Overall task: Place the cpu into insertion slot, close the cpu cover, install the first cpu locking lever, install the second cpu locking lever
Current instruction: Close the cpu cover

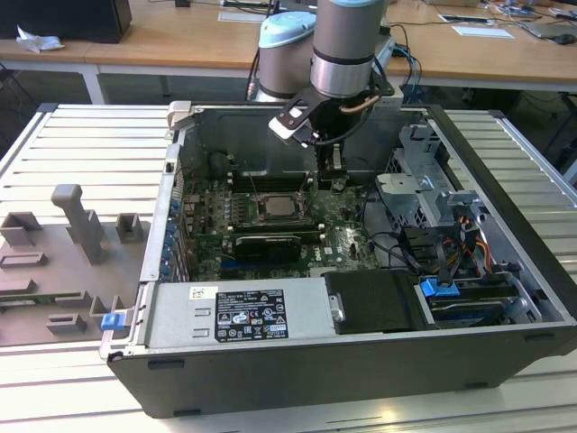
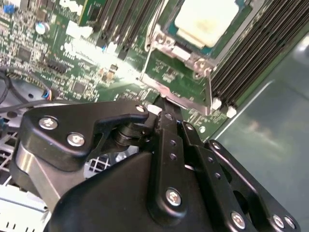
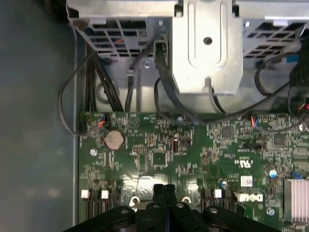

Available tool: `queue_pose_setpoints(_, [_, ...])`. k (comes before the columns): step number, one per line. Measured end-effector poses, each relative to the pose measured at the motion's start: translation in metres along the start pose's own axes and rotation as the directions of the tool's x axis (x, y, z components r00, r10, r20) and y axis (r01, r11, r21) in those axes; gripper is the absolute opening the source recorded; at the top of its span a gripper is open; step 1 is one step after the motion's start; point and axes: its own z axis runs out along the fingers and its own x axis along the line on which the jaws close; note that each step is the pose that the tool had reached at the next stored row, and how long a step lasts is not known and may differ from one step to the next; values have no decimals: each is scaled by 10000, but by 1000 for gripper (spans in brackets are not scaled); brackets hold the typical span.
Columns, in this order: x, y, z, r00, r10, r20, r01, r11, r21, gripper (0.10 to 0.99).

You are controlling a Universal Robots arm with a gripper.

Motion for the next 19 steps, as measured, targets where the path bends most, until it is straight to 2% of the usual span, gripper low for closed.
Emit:
queue_pose_setpoints(3, [0,-63,11,10000,-2,0,2,10000,0,106])
queue_pose_setpoints(12, [0,-319,67,10000,-6,0,6,10000,0,106])
queue_pose_setpoints(13, [0,-372,90,10000,-9,0,9,10000,0,106])
queue_pose_setpoints(15, [0,-432,149,10000,-8,0,8,10000,-1,106])
queue_pose_setpoints(19, [0,-502,225,10000,-14,1,14,10000,0,106])
